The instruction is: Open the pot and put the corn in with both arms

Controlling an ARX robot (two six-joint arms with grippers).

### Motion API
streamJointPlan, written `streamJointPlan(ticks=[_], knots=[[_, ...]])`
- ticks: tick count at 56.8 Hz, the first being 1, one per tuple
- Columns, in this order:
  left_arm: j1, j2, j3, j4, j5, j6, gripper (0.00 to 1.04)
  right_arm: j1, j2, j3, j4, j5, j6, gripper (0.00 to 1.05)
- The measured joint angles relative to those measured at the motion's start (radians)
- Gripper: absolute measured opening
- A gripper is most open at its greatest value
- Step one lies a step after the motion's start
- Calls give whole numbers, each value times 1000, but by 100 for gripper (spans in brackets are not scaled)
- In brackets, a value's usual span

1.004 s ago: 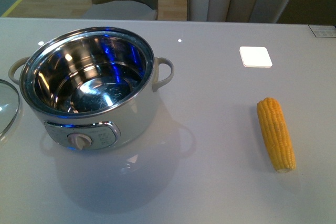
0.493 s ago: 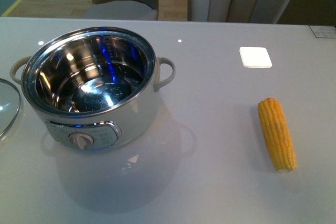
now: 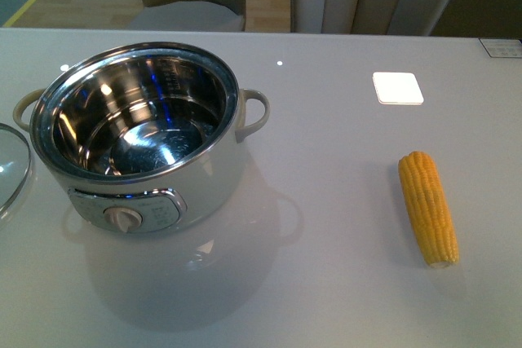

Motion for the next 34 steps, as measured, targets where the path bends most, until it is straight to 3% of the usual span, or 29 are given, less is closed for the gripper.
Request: streamJointPlan(ticks=[16, 20, 34], knots=[[-78, -264, -48, -212, -77, 0, 3, 0, 0, 0, 0, 0, 0, 96], [-140, -328, -55, -270, -161, 0, 3, 0, 0, 0, 0, 0, 0, 96], [-179, -512, -56, -434, -177, 2, 3, 0, 0, 0, 0, 0, 0, 96]])
